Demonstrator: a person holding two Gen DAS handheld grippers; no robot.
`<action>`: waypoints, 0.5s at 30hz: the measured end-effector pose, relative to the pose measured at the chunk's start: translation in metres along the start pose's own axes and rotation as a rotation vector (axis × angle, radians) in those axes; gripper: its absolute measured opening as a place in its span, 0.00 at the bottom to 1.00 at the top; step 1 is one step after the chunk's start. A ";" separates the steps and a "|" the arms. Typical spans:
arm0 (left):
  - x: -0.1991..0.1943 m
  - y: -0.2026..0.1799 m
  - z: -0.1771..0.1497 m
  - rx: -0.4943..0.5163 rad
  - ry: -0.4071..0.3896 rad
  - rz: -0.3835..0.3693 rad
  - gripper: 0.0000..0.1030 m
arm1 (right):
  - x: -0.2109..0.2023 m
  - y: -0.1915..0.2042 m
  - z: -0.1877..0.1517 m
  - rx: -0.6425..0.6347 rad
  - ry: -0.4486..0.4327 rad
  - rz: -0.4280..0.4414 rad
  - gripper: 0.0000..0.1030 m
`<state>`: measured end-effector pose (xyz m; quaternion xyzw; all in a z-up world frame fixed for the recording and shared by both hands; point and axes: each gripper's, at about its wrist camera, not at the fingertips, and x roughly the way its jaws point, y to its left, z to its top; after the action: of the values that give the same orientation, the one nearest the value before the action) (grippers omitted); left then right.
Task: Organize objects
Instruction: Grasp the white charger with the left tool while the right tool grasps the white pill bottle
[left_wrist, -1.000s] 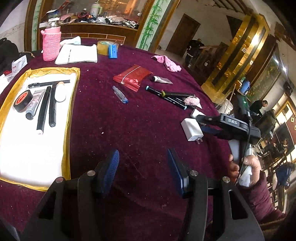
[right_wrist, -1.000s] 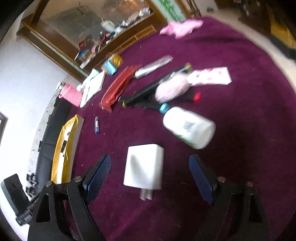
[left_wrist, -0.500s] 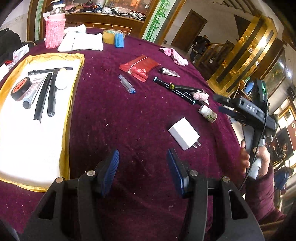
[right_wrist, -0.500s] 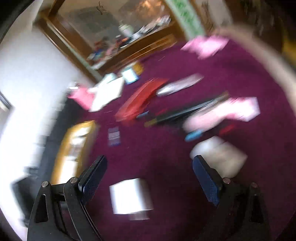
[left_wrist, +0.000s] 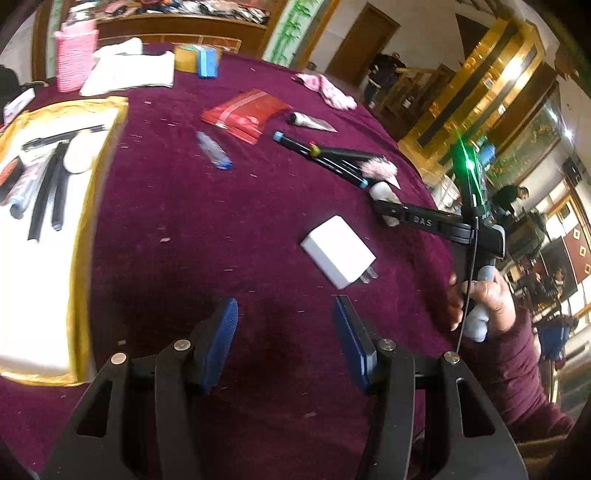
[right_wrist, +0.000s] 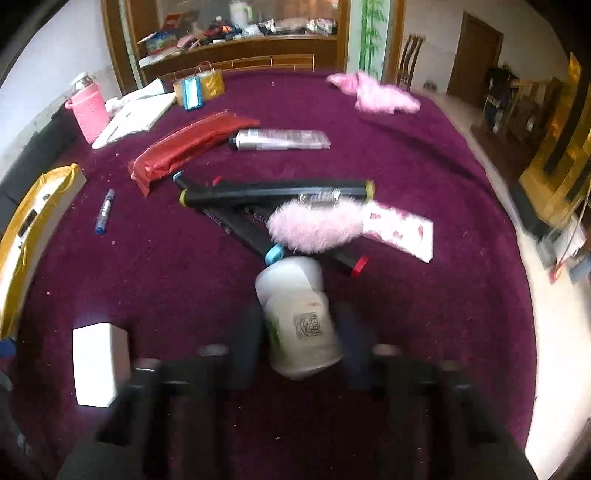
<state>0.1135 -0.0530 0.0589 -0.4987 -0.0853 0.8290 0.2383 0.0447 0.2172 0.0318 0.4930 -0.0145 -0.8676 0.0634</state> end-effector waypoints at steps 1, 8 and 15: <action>0.006 -0.007 0.003 0.013 0.010 -0.004 0.51 | -0.002 -0.002 -0.003 0.015 -0.005 0.005 0.29; 0.055 -0.053 0.026 0.087 0.018 0.042 0.50 | -0.012 -0.014 -0.021 0.087 -0.017 0.042 0.29; 0.099 -0.069 0.045 0.117 0.018 0.196 0.66 | -0.013 -0.013 -0.024 0.089 -0.040 0.047 0.29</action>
<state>0.0574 0.0593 0.0291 -0.4973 0.0146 0.8474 0.1854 0.0709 0.2327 0.0292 0.4773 -0.0659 -0.8741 0.0613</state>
